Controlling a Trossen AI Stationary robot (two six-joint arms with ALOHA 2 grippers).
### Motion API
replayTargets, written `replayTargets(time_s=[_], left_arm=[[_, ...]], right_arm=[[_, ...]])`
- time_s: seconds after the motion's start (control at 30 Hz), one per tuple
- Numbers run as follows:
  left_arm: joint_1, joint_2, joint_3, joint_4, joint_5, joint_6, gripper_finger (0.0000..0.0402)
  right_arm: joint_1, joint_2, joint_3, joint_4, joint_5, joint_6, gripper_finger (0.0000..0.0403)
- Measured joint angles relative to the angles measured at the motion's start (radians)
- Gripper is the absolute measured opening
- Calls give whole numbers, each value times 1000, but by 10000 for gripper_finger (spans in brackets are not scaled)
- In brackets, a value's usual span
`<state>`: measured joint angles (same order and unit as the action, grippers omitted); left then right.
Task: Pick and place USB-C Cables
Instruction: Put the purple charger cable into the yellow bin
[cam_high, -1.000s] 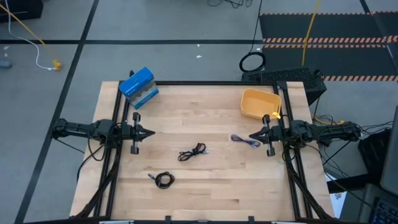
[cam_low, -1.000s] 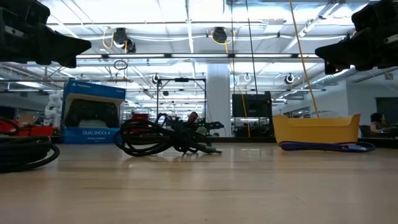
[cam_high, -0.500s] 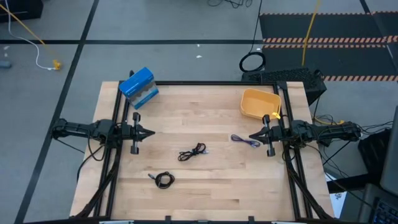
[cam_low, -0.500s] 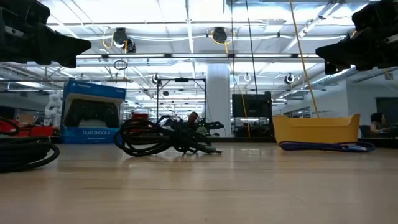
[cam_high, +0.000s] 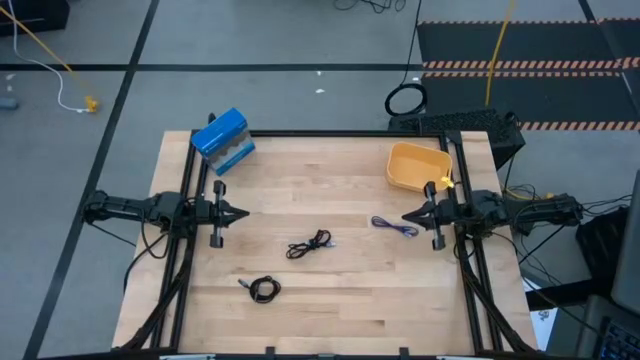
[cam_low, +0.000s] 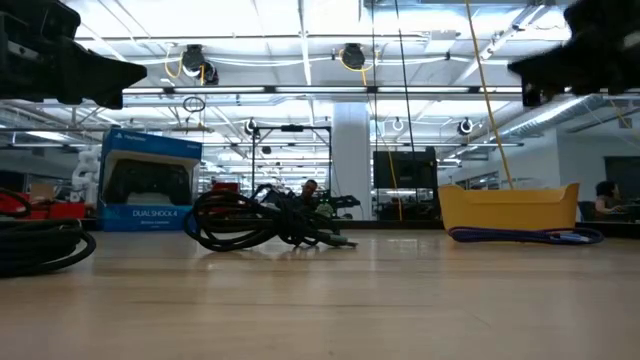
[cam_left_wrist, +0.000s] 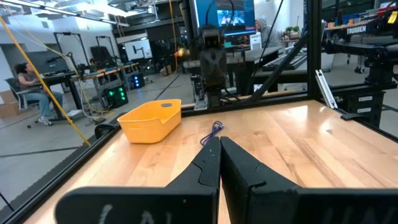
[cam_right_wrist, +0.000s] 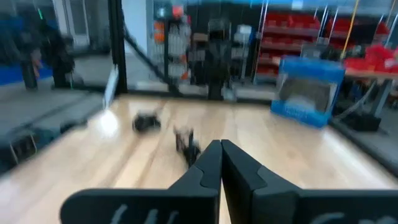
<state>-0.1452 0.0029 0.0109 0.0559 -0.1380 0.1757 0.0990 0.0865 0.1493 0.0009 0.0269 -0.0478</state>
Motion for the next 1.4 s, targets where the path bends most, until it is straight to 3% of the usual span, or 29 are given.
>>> replayTargets(time_s=[0.23, 0.83, 1.4], left_arm=[[0, 0, 0, -1, 0, 0, 8], [0, 0, 0, 0, 0, 0, 8], [0, 0, 0, 0, 0, 0, 8]], right_arm=[[0, 123, 195, -49, -1, -41, 0], [0, 492, 845, -399, -2, -44, 0], [0, 728, 1285, -588, -2, -11, 0]])
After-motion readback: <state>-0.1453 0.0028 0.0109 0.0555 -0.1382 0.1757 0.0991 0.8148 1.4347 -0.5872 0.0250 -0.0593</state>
